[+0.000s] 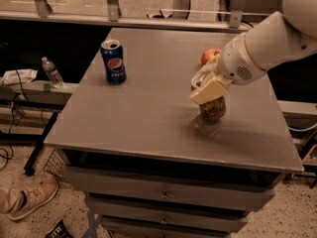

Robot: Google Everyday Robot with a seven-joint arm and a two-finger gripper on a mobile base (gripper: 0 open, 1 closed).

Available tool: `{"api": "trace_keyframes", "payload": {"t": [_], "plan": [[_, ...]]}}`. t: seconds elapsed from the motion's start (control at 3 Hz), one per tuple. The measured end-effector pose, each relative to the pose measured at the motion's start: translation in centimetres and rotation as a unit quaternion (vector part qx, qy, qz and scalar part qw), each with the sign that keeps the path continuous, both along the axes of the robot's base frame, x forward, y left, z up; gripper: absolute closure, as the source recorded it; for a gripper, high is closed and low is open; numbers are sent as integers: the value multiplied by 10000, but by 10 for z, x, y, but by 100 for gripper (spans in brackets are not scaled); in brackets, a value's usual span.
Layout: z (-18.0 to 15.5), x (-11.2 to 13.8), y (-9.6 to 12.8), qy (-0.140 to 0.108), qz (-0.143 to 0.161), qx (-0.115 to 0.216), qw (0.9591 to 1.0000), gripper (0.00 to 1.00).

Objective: Knock orange can over

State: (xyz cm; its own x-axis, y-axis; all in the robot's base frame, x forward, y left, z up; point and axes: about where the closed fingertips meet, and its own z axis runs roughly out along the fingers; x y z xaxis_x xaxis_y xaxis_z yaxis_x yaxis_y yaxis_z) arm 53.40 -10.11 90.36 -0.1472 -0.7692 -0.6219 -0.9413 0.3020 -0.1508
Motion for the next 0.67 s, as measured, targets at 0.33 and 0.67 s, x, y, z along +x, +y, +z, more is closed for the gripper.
{"api": "trace_keyframes", "payload": {"t": [0.33, 0.67], "plan": [[0, 2, -15, -10, -169, -739, 9971, 100], [1, -1, -12, -49, -81, -1402, 9901, 100]]}}
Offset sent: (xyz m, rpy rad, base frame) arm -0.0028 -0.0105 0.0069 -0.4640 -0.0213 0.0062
